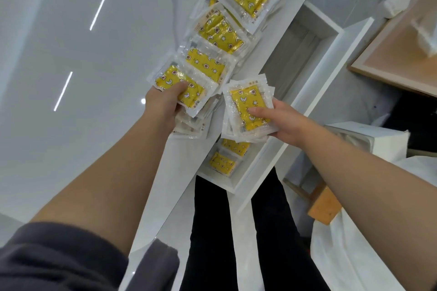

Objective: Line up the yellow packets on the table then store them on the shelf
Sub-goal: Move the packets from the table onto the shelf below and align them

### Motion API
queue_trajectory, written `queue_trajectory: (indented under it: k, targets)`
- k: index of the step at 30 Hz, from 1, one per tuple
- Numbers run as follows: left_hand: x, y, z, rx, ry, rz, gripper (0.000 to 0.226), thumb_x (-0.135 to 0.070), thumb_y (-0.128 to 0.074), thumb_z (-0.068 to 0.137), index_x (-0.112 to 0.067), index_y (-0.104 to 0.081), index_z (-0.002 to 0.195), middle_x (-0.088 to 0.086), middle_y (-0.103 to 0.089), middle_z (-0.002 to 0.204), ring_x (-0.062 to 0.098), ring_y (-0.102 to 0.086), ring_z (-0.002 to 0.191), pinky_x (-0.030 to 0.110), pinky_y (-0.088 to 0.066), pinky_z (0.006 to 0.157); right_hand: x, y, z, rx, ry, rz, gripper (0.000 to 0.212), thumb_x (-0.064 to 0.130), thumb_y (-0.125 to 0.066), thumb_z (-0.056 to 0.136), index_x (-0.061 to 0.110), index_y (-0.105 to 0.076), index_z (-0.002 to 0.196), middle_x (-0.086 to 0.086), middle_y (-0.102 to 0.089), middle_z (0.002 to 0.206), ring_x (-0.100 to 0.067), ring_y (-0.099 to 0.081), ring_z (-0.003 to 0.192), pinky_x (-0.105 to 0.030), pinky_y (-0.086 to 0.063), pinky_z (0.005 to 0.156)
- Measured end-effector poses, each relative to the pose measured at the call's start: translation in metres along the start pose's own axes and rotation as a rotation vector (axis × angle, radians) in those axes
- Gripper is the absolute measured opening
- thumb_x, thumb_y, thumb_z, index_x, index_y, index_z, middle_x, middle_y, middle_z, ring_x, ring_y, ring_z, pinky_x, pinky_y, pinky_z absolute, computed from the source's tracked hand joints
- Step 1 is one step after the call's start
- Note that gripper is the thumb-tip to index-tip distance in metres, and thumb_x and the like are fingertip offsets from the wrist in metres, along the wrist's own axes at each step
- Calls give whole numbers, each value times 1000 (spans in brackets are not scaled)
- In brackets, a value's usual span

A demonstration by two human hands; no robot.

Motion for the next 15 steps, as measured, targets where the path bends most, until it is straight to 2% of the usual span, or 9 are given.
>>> queue_trajectory:
  k: [4, 9, 15]
  targets:
    - [9, 15, -1, 45, 45, -51, 39, -1, -65, 87, -6, -58, 125, 8, -69, 110, 22, -70, 93, 35, -58, 77, -1, -3, 1, 2, -2, 44, 33, 16, -66, 88, 22, -61, 120, -2, -70, 117, -24, -67, 108, -40, -53, 94]
    - [15, 29, -9, 102, 40, -73, 36, 0, -62, 89, -7, -58, 124, 9, -69, 114, 24, -69, 99, 40, -56, 85, -7, -10, 0, 34, 0, 151, 37, 21, -66, 84, 20, -60, 120, -6, -69, 119, -26, -66, 109, -44, -54, 92]
    - [23, 53, -32, -68, 25, -91, 34, -4, -65, 87, -9, -59, 120, 9, -70, 109, 22, -71, 92, 39, -57, 81, -14, -3, 1, 25, -21, 166, 34, 16, -62, 90, 18, -60, 124, -8, -66, 123, -28, -63, 114, -49, -49, 98]
Point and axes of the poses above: each hand's wrist, its own z-axis towards the middle knuckle, its own y-axis out of the back of the hand, x = y × z, the point moved 3 cm from there along z, towards the middle knuckle
